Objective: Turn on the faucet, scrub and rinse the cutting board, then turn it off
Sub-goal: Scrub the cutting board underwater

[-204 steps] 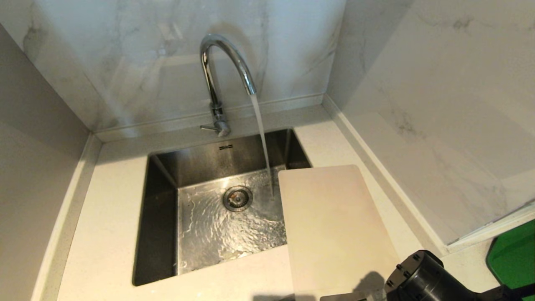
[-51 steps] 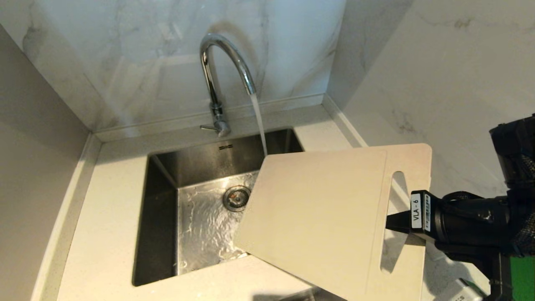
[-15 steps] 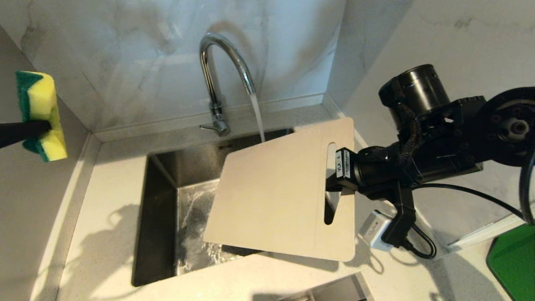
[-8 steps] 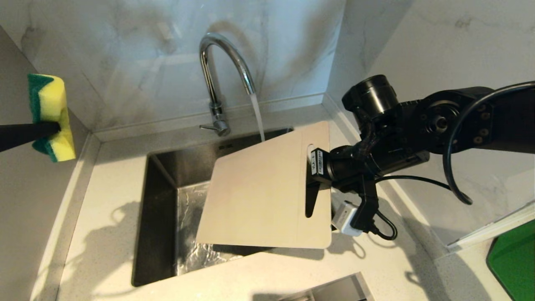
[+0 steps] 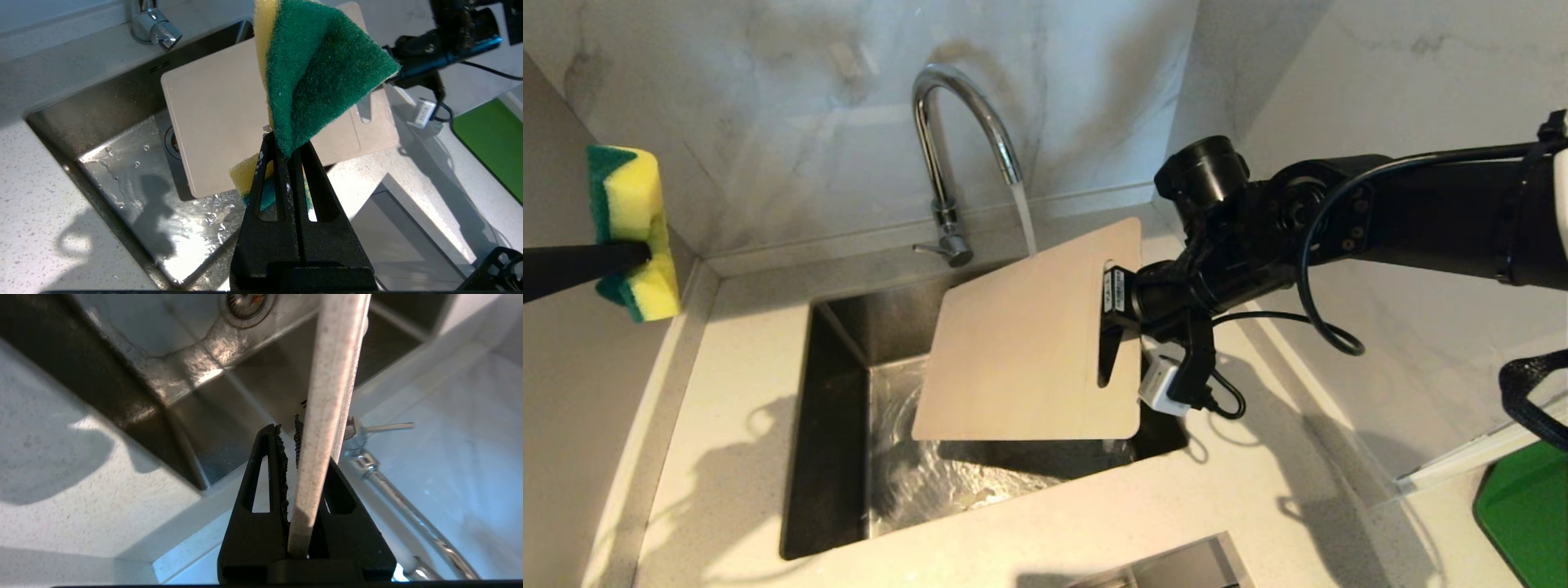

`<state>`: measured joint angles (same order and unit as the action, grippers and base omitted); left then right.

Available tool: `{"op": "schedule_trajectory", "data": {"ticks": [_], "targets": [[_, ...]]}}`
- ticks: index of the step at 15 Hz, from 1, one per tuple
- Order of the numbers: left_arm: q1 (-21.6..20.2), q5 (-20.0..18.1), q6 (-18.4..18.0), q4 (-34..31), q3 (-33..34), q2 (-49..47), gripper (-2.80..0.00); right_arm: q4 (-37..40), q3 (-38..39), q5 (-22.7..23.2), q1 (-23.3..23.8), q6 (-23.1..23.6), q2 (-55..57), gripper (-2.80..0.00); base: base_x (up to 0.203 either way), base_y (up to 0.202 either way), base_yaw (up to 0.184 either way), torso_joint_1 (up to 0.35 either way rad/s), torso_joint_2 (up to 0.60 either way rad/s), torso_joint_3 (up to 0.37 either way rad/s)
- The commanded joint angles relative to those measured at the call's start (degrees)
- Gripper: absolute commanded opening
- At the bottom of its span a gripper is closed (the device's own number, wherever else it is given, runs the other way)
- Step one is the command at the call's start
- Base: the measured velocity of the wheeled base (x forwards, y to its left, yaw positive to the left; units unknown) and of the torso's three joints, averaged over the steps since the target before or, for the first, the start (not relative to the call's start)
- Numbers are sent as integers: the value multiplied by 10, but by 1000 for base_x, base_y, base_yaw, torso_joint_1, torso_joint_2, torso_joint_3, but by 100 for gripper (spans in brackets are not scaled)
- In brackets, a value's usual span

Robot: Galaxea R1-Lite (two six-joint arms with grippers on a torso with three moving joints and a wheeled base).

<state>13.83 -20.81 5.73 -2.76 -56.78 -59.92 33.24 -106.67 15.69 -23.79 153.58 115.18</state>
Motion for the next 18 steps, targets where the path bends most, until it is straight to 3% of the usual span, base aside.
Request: {"op": "schedule_trajectory", "data": {"ticks": [1,18], "targets": [[1,-1,1,-1,1,2,-280,9,-31,-1,-1,13,32,-280,0,0,0,0,0,0],[1,-1,2,-1,0,0,-280,-19,-69,0,-27,-4,79,-280,0,0,0,0,0,0]]}}
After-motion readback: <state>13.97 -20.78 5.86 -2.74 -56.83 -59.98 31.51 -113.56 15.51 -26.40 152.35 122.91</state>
